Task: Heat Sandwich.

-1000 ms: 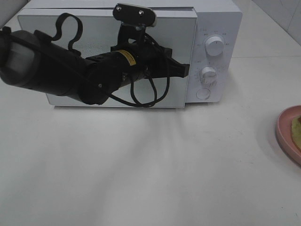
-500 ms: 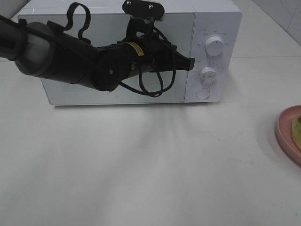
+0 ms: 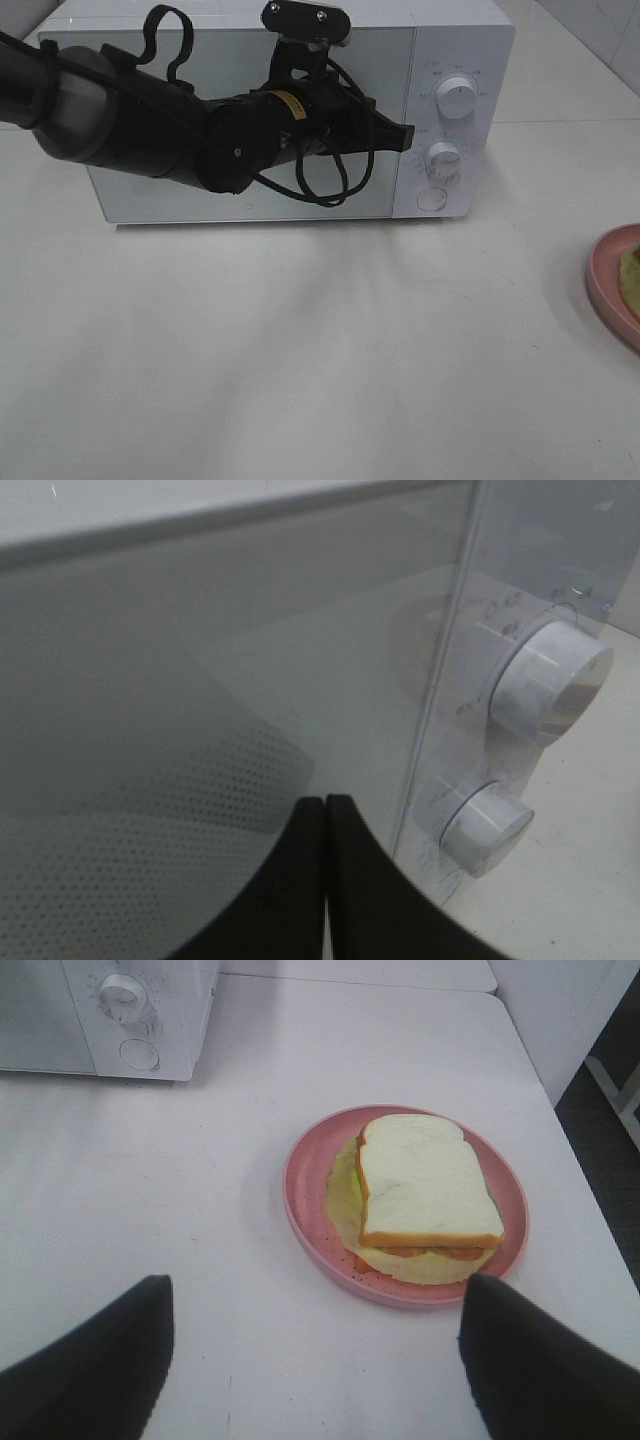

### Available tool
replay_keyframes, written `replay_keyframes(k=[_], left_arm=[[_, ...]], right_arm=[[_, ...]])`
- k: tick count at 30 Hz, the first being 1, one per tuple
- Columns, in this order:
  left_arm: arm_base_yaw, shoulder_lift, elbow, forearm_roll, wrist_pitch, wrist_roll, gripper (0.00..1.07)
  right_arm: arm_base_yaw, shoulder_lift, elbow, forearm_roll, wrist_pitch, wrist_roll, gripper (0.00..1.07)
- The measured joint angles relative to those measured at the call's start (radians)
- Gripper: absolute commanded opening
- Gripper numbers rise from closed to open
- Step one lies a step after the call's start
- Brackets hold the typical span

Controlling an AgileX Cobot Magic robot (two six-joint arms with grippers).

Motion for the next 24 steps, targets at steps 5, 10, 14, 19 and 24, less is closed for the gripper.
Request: replay_keyframes(k=[5,10,14,19,24], left_arm=[[-0.015,0.000,-0.006,-0.027,0.002,0.000,0.00],[-0.044,-0.006,-0.010,-0.046,0.048,0.007,0.00],[-0.063,-0.040,0.001,-0.046,0.096,0.018,0.00],[-0.068,-0.113,0.085,-0.046,0.112,0.020,0.00],[-0.068,-0.197,0.180,-0.046,0.186,0.020,0.01]], right_arm=[[0.000,0.000,0.000,0.000,0.000,0.000,0.76],[0.000,0.000,0.000,0.000,0.000,0.000,0.76],[0.000,0.000,0.000,0.000,0.000,0.000,0.76],[0.000,0.000,0.000,0.000,0.000,0.000,0.76],[0.000,0.000,0.000,0.000,0.000,0.000,0.76]])
